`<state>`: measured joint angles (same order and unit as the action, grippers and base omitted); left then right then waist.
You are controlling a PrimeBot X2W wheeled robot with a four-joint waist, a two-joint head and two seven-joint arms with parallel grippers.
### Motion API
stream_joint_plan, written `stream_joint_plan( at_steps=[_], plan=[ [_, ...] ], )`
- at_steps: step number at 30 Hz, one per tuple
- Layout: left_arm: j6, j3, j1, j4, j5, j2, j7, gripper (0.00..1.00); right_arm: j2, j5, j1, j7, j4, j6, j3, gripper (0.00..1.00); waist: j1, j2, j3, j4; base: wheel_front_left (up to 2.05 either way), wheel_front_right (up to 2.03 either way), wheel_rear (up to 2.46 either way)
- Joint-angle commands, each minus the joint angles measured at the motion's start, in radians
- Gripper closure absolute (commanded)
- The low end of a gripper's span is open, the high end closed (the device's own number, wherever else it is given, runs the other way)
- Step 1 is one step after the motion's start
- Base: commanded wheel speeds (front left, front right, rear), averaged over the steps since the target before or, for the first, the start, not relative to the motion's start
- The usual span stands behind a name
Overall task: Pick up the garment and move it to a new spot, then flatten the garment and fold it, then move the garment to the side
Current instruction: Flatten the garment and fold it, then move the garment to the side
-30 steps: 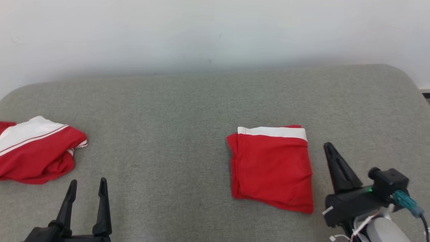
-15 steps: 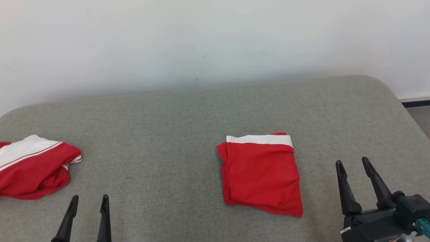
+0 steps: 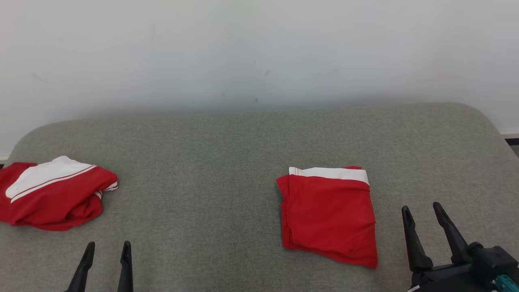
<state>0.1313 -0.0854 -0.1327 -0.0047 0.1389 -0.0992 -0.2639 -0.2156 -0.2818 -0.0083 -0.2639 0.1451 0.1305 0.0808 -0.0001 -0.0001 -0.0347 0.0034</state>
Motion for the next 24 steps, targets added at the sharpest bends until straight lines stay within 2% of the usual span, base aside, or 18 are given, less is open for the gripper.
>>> stream_joint_plan(
  at_steps=[1, 18, 24],
  plan=[
    [-0.002, 0.0, -0.01, 0.002, 0.004, -0.002, 0.0, 0.0, 0.0, 0.007, 0.008, -0.001, 0.003, 0.001, 0.001, 0.0, 0.0001, 0.0001, 0.0, 0.002, 0.0, 0.0, 0.0],
    [-0.002, -0.013, -0.001, -0.001, -0.012, 0.01, 0.0, 0.0, 0.009, -0.001, 0.007, -0.001, 0.025, 0.001, 0.001, 0.0, 0.0001, 0.0001, 0.01, 0.008, 0.0, 0.0, 0.0],
    [-0.002, 0.0, 0.022, -0.001, -0.01, 0.015, 0.0, 0.0, -0.039, -0.006, -0.068, 0.013, 0.116, 0.001, 0.041, 0.0, 0.0001, 0.0001, 0.035, 0.024, 0.0, 0.0, 0.0]
  ],
)
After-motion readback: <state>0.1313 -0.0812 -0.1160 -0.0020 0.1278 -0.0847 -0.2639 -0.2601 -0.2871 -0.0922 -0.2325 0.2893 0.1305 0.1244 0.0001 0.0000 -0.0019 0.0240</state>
